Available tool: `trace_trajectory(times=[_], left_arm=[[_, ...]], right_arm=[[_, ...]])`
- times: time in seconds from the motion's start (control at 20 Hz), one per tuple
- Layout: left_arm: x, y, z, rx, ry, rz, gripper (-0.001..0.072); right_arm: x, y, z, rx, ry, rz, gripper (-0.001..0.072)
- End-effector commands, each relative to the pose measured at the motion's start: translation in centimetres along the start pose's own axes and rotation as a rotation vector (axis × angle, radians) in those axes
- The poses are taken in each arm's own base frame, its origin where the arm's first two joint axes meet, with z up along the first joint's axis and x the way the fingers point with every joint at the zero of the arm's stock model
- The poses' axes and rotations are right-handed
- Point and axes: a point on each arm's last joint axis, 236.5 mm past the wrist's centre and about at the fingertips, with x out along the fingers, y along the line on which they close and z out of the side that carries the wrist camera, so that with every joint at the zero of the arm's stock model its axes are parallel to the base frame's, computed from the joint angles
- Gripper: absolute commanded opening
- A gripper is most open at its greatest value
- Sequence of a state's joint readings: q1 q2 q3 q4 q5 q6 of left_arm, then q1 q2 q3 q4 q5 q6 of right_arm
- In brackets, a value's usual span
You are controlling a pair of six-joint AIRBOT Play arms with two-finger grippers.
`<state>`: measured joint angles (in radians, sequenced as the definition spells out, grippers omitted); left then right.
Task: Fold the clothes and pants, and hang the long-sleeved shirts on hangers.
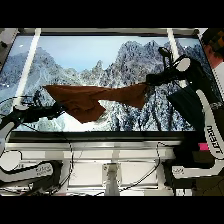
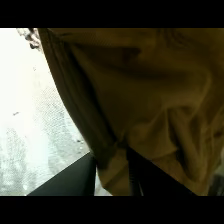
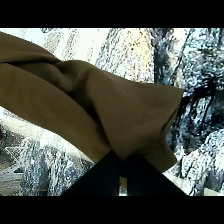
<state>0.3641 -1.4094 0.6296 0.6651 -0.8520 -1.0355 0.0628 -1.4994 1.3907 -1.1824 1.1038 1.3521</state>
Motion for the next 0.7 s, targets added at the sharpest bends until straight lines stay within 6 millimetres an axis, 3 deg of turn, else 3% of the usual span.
trace_trajectory(times=[0.0, 0.2, 0.3, 0.65], left_arm=[[-0.04, 1.02, -0.66, 0.053, 0.029, 0.044, 0.0170], [-0.04, 1.05, -0.62, 0.056, 0.027, 0.045, 0.0160], [-0.04, 1.05, -0.61, 0.059, 0.027, 0.045, 0.0056], [-0.04, 1.01, -0.50, 0.075, 0.023, 0.043, 0.0018]], right_arm=[[0.02, 0.00, -0.02, 0.001, 0.001, 0.000, 0.0016], [0.01, 0.02, -0.07, 0.000, 0.003, 0.001, 0.0016], [0.02, 0.01, -0.08, 0.001, 0.004, 0.001, 0.0016], [0.02, 0.01, -0.08, 0.001, 0.004, 0.001, 0.0016]])
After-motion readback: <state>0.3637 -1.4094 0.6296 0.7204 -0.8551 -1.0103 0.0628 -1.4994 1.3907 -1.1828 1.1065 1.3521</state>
